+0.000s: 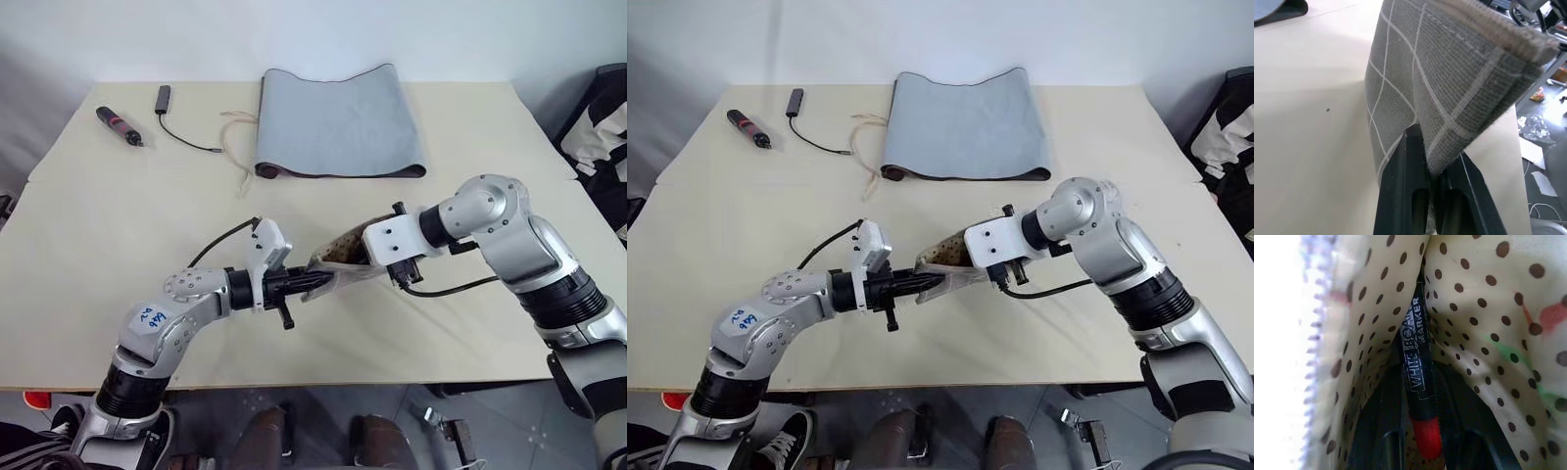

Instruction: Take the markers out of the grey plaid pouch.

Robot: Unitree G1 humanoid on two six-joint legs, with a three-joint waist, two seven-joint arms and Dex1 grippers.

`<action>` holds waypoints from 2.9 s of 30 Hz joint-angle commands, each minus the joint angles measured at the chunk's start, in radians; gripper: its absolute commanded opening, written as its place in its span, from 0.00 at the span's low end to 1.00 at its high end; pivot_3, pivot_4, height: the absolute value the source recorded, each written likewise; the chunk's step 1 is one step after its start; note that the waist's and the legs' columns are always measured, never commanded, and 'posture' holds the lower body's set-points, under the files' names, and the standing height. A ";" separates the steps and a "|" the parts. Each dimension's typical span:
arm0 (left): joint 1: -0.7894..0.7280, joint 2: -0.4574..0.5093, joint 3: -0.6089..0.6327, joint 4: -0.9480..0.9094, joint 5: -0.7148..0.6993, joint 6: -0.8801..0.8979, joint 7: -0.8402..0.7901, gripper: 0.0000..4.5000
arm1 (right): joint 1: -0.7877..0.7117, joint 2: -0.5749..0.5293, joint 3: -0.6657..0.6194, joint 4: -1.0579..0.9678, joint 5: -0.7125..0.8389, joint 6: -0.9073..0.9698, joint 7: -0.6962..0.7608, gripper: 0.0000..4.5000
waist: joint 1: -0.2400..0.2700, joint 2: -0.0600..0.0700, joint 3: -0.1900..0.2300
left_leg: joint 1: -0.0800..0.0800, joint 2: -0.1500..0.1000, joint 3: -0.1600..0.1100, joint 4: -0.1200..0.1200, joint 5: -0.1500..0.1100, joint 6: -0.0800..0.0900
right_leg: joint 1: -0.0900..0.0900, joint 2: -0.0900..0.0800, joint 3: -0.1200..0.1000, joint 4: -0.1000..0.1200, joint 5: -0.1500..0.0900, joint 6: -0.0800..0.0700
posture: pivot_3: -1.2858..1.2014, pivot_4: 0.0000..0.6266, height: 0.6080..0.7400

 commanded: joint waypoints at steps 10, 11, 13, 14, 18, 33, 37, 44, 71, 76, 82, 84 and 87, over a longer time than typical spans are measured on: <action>0.038 -0.050 0.083 0.027 -0.044 -0.071 -0.029 0.00 | 0.008 0.057 0.055 0.057 -0.055 -0.046 -0.017 0.20 | 0.000 0.000 0.000 | 0.000 0.000 0.000 0.001 0.000 0.000 | 0.000 0.000 0.000 0.000 0.000 0.000 | 0.52 0.24 1.00; 0.044 -0.053 0.090 0.031 -0.050 -0.068 -0.032 0.00 | 0.006 0.061 0.060 0.065 -0.061 -0.051 -0.018 0.20 | 0.000 0.000 0.000 | 0.000 0.000 0.000 0.001 0.000 0.000 | 0.001 0.000 0.000 0.000 0.000 0.000 | 0.52 0.24 1.00; 0.061 -0.050 0.091 0.043 -0.036 -0.088 -0.048 0.00 | 0.000 0.073 0.068 0.087 -0.071 -0.052 -0.022 0.20 | -0.002 0.000 0.000 | 0.000 0.000 0.000 0.001 0.000 0.000 | 0.000 0.000 0.000 0.000 0.000 0.000 | 0.52 0.24 1.00; 0.065 -0.047 0.089 0.049 -0.029 -0.095 -0.051 0.00 | -0.004 0.073 0.075 0.099 -0.084 -0.059 -0.021 0.20 | -0.003 0.000 0.000 | 0.000 0.000 0.000 0.001 0.000 0.000 | 0.000 0.000 0.000 0.000 0.000 0.000 | 0.52 0.24 1.00; 0.072 -0.057 0.097 0.054 -0.034 -0.107 -0.041 0.00 | -0.006 0.078 0.080 0.121 -0.095 -0.043 -0.014 0.20 | -0.003 0.000 0.000 | 0.001 0.000 0.000 0.001 0.000 0.000 | 0.000 0.000 0.000 0.000 0.000 0.000 | 0.52 0.24 1.00; 0.100 -0.074 0.101 0.055 -0.043 -0.110 -0.038 0.00 | -0.022 0.098 0.105 0.136 -0.114 -0.033 -0.017 0.54 | -0.003 0.000 0.000 | 0.001 0.000 0.000 0.000 0.000 0.000 | 0.000 0.000 0.000 0.001 0.000 0.000 | 0.52 0.24 1.00; 0.101 -0.073 0.102 0.056 -0.044 -0.107 -0.039 0.00 | -0.020 0.106 0.107 0.146 -0.123 -0.043 -0.029 0.54 | -0.003 0.000 0.000 | 0.001 0.000 0.000 0.000 0.000 0.000 | 0.000 0.000 0.000 0.001 0.000 0.000 | 0.52 0.24 1.00; 0.105 -0.074 0.108 0.066 -0.049 -0.103 -0.040 0.00 | -0.046 0.120 0.090 0.163 -0.123 -0.068 -0.057 0.54 | -0.003 0.000 0.000 | 0.001 0.000 0.000 0.000 0.000 0.000 | 0.000 0.000 0.000 0.001 0.000 0.000 | 0.52 0.24 1.00; 0.114 -0.081 0.107 0.087 -0.029 -0.132 -0.028 0.00 | -0.049 0.072 -0.071 0.039 0.021 0.080 -0.043 0.13 | -0.001 0.000 0.000 | 0.000 0.000 0.000 0.000 0.000 0.000 | 0.000 0.000 0.000 0.001 0.000 0.000 | 0.52 0.24 1.00; 0.116 -0.081 0.125 0.072 -0.082 -0.079 -0.022 0.00 | -0.051 0.017 -0.025 0.100 -0.068 0.087 -0.092 0.13 | 0.000 0.000 0.000 | 0.000 0.000 0.000 0.000 -0.001 0.000 | 0.000 0.000 0.000 0.001 0.000 0.000 | 0.52 0.24 1.00; 0.104 -0.090 0.127 0.044 -0.120 -0.032 -0.006 0.00 | -0.037 0.044 -0.018 0.068 -0.028 0.141 -0.081 0.13 | -0.001 0.000 0.000 | 0.000 0.000 0.000 0.000 -0.001 0.000 | 0.000 0.000 0.000 0.001 0.000 0.000 | 0.52 0.24 1.00; 0.101 -0.086 0.134 0.090 -0.050 -0.109 0.012 0.00 | -0.035 0.033 -0.048 0.048 0.019 0.155 -0.060 0.13 | 0.000 0.000 0.000 | 0.000 0.000 0.000 0.000 -0.001 0.000 | 0.000 0.000 0.000 0.001 0.000 0.000 | 0.52 0.24 1.00; 0.098 -0.074 0.128 0.133 0.020 -0.174 0.032 0.00 | -0.037 0.018 -0.081 0.031 0.069 0.177 -0.045 0.13 | 0.001 0.000 0.000 | 0.000 0.000 0.000 0.000 -0.001 0.000 | 0.000 0.000 0.000 0.000 0.000 0.000 | 0.52 0.24 1.00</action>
